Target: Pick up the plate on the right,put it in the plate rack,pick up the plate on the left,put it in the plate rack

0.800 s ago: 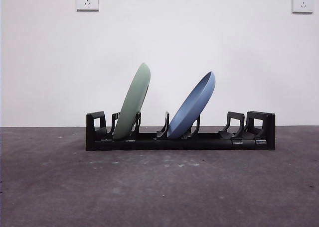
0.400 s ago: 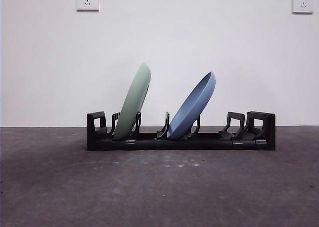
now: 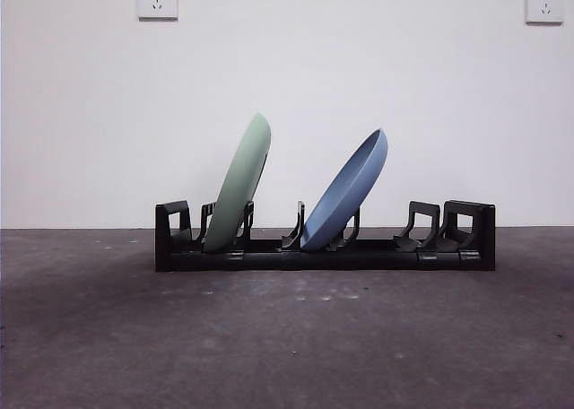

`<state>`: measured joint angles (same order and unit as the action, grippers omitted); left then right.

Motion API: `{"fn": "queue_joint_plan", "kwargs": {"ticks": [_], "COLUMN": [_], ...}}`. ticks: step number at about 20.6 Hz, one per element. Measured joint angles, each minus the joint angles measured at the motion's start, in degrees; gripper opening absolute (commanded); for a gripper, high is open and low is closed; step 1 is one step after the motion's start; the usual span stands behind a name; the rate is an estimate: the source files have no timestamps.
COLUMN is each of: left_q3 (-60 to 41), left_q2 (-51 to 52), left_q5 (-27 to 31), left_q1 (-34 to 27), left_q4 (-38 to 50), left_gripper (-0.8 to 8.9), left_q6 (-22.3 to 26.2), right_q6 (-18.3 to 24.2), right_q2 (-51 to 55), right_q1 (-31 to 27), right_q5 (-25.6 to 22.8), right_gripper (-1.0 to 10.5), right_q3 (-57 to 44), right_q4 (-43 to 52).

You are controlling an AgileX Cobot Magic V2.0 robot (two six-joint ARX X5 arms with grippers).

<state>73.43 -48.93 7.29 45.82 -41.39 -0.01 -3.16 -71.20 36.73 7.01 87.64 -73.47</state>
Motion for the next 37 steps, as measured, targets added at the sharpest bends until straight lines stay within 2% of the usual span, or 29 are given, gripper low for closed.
{"fn": "queue_joint_plan", "kwargs": {"ticks": [3,6,9,15,17,19,22,23,24,27,28,30,32,37], "left_q3": [0.00,0.00,0.00,0.00,0.00,0.00,0.00,-0.11,-0.90,-10.10,-14.73,-24.50,-34.10,-56.70], "left_q2": [0.09,0.09,0.04,-1.01,-1.62,-1.68,-0.98,-0.22,1.03,8.48,11.43,17.70,23.32,34.82], "left_q5": [0.00,0.00,0.00,0.31,2.21,6.82,14.88,14.32,11.32,-3.43,-5.38,-5.27,-5.68,-6.01], "left_q1": [0.00,0.00,0.00,0.00,-0.02,-0.81,-6.40,-10.23,-14.78,-29.03,-32.65,-37.55,-39.76,-42.05], "left_q4": [0.00,0.00,0.00,-0.02,-0.22,-0.42,-0.76,-0.42,1.33,13.62,18.60,27.63,33.53,36.09], "left_gripper": [-0.08,-0.03,-0.03,-0.03,-0.03,-0.03,-0.03,-0.03,-0.03,-0.03,-0.03,-0.03,-0.03,-0.03], "left_q6": [0.02,0.02,0.04,0.83,3.41,4.17,5.84,7.15,8.57,13.20,14.29,15.37,15.19,10.62], "right_q6": [-0.07,-3.41,-4.87,-5.20,-5.22,-5.22,-5.22,-5.22,-5.22,-5.22,-5.20,-5.22,-5.22,-5.22], "right_q2": [0.87,1.09,1.09,1.09,1.09,1.09,1.09,1.09,1.09,1.09,1.09,1.09,1.09,1.09], "right_q1": [0.00,0.00,0.00,0.00,0.00,0.00,0.00,0.00,-0.02,-0.02,0.00,0.00,0.00,0.00], "right_q5": [0.00,-0.02,-0.22,-5.20,-6.93,-8.59,-10.19,-10.23,-10.27,-10.47,-10.47,-10.49,-10.49,-10.51], "right_gripper": [-0.1,0.0,0.0,0.0,0.0,0.0,0.0,0.0,0.0,0.0,0.0,0.0,0.0,0.0], "right_q3": [0.00,0.00,0.00,0.00,0.00,0.00,0.00,0.00,0.00,0.00,0.00,0.00,0.00,0.00], "right_q4": [0.22,0.22,0.24,0.24,0.24,0.24,0.24,0.24,0.24,0.24,0.24,0.24,0.24,0.24]}}
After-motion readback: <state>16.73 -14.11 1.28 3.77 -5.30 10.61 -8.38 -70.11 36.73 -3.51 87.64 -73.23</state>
